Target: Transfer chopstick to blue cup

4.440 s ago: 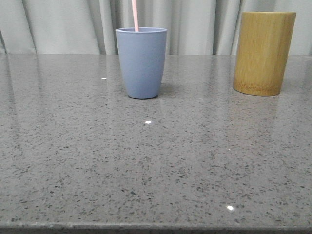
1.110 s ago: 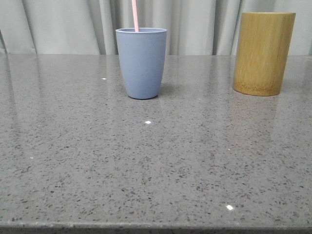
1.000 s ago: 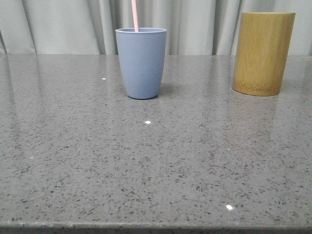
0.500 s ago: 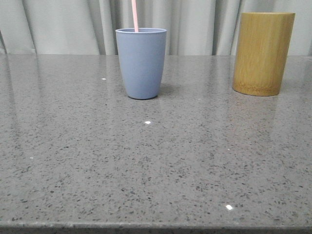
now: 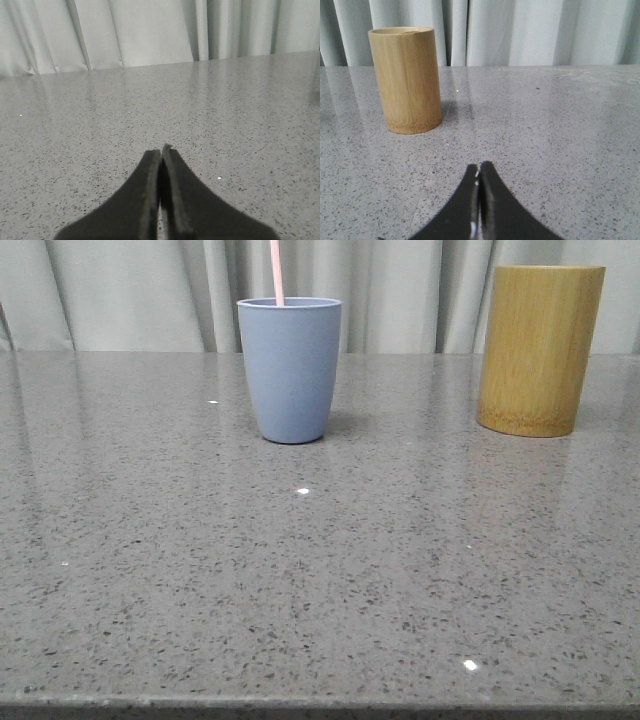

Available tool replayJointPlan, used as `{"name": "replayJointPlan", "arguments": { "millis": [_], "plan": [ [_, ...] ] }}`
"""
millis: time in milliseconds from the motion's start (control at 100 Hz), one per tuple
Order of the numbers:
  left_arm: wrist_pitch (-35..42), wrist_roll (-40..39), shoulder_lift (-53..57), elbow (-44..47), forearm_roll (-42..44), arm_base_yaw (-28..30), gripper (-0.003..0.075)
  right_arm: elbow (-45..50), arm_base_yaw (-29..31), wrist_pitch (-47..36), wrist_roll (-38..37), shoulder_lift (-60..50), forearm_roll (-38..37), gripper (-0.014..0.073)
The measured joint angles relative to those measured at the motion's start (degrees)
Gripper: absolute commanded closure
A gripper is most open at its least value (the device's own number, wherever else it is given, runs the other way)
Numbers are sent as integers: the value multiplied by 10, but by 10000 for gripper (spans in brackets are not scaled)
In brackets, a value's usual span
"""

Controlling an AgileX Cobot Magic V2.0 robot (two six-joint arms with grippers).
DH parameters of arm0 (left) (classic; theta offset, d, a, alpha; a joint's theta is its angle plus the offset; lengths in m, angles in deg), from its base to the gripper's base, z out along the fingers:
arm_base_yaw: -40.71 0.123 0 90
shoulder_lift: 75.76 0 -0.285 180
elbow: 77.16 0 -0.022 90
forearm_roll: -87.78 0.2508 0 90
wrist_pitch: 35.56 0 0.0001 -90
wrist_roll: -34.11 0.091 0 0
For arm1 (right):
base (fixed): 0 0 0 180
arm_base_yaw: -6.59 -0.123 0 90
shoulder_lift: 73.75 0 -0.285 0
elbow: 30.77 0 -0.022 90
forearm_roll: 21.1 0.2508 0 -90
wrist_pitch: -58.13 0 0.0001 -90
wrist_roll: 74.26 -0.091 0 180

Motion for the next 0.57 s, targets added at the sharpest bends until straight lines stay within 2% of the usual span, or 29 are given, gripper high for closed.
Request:
{"name": "replayJointPlan", "arguments": {
  "millis": [570],
  "plan": [
    [0,0,0,0,0,0,739,0,0,0,0,0,4,661]
  ]
}}
